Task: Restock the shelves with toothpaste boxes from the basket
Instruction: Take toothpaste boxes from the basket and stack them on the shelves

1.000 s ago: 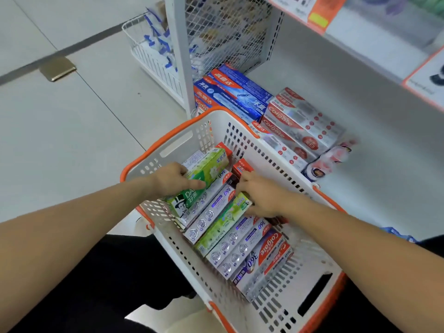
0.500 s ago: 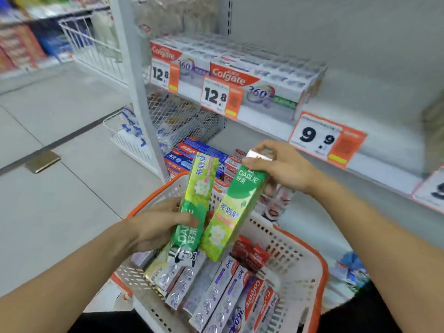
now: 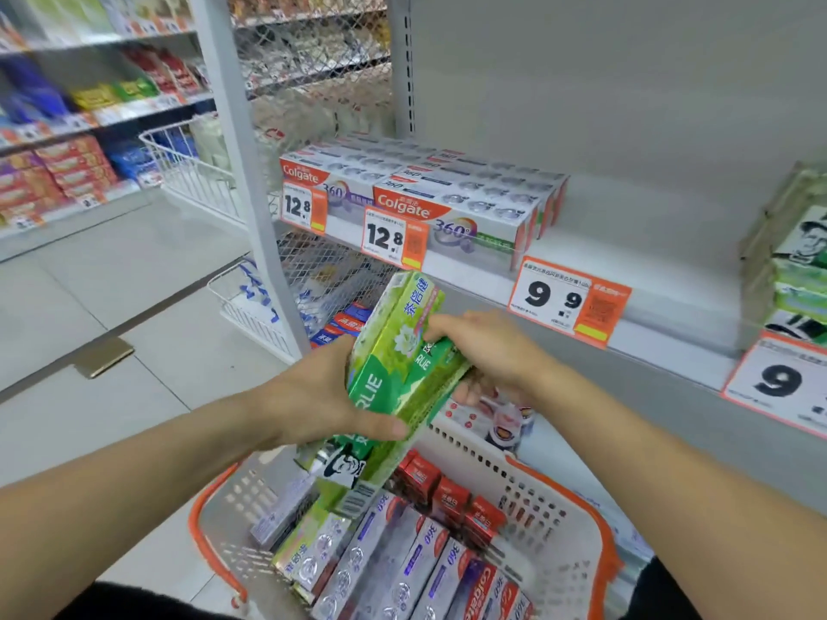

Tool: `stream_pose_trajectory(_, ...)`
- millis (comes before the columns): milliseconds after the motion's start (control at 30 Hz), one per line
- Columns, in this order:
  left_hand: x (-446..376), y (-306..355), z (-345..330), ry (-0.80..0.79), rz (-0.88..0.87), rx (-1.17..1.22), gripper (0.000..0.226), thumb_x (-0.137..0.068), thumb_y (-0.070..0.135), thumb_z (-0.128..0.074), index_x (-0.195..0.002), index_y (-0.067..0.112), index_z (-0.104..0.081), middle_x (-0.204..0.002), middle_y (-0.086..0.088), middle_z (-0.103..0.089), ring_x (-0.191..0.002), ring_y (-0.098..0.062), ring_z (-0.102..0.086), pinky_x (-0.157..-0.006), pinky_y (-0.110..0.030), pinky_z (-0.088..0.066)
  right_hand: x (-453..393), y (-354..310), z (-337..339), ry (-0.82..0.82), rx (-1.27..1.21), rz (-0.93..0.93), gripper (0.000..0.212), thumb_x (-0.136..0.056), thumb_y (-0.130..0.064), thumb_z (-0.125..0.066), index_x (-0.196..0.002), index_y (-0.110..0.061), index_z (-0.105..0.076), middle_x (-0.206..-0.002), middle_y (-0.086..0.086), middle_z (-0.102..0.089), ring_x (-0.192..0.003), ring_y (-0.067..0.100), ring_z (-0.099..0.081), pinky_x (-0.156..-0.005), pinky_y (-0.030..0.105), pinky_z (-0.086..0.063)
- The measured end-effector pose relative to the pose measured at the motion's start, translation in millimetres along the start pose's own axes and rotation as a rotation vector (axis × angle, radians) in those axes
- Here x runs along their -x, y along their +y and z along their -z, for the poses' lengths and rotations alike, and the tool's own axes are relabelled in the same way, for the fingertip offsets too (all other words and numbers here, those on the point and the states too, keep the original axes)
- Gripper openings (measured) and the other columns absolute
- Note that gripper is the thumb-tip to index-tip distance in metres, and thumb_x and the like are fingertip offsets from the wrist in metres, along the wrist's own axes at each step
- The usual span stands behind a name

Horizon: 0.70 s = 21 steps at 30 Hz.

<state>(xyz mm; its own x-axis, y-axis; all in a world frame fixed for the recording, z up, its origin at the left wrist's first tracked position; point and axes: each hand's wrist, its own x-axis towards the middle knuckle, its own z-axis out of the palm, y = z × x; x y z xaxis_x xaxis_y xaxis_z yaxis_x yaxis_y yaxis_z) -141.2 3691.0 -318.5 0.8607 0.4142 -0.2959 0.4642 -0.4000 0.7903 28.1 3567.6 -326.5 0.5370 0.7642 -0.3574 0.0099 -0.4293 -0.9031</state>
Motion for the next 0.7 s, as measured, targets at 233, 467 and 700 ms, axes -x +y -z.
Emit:
stream_pose_trajectory(233, -12, -4, 25, 0.03, -0.024, 0.131, 0.072, -0.06, 0.021, -0.093, -0.122, 0.014, -0.057, -0.106, -0.002, -0.076, -0.095, -0.018, -0.073, -0.086, -0.039, -0.06, 2, -3, 20, -0.325, -0.419, -0.003, 0.045, -0.076, -0.034, -0.078, -0.11, -0.008, -0.067, -0.095, 0.014, -0.063, -0.072, 0.02, -0.062, -0.069, 0.028, -0.056)
stream_pose_trajectory(467, -13, 2, 26, -0.089, -0.113, 0.754, 0.048, -0.074, 0.007, -0.083, -0.119, 0.0, -0.065, -0.116, -0.024, -0.07, -0.101, -0.042, -0.07, -0.084, -0.046, -0.061, 14, 3, -3, -0.51, -0.363, 0.08, 0.063, -0.084, -0.038, -0.07, -0.141, -0.017, -0.052, -0.135, 0.019, -0.061, -0.116, 0.041, -0.059, -0.097, 0.051, -0.052)
stream_pose_trajectory(700, -27, 11, 27, 0.032, -0.144, 0.791, 0.052, -0.074, 0.007, -0.077, -0.122, 0.002, -0.059, -0.114, -0.018, -0.073, -0.101, -0.037, -0.072, -0.085, -0.047, -0.059, 35, -23, -10, 0.08, 0.07, 0.28, 0.041, -0.079, -0.047, -0.075, -0.114, -0.027, -0.068, -0.082, -0.006, -0.077, -0.068, 0.01, -0.072, -0.063, 0.033, -0.058)
